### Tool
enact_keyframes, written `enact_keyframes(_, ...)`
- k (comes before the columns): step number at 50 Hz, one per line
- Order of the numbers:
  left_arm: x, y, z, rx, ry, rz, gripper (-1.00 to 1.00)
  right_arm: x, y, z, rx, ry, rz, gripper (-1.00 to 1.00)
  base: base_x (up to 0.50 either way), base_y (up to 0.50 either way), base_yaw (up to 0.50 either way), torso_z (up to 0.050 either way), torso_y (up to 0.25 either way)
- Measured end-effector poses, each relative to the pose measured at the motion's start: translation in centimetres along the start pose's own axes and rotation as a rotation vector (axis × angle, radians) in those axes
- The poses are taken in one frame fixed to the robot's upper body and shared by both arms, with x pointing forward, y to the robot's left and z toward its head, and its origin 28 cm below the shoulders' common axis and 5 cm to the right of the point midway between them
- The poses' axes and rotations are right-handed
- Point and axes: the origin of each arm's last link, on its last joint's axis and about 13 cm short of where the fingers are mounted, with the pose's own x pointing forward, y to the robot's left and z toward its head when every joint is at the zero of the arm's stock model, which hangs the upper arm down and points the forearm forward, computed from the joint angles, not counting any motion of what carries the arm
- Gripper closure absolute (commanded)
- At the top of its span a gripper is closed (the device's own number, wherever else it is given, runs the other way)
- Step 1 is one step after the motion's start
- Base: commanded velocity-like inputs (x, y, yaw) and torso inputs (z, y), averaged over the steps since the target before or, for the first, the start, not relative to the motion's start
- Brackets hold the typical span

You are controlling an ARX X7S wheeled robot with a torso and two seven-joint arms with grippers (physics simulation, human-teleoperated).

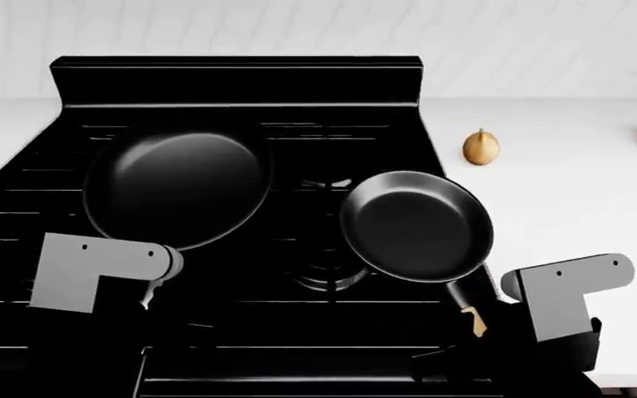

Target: Place both pans onto different burners. Then place the onion and the lamb chop on different pans.

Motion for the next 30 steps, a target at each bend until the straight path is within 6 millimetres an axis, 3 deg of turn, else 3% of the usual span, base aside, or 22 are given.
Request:
enact_keyframes(24, 0.14, 0.14, 0.06, -0.002, 0.004, 0.003, 1.00, 0.14, 0.10, 0.07, 0.000, 0.001, 0.005, 1.00, 0.00, 0.50, 0.00, 0.003, 0.007)
enact_keyframes(30, 0.24, 0.40, 0.25, 0.003, -0.003, 0.032, 1.00, 0.03, 0.41, 0.15, 0.017, 0.006, 0.049, 1.00, 0.00, 0.01, 0.00, 0.002, 0.005)
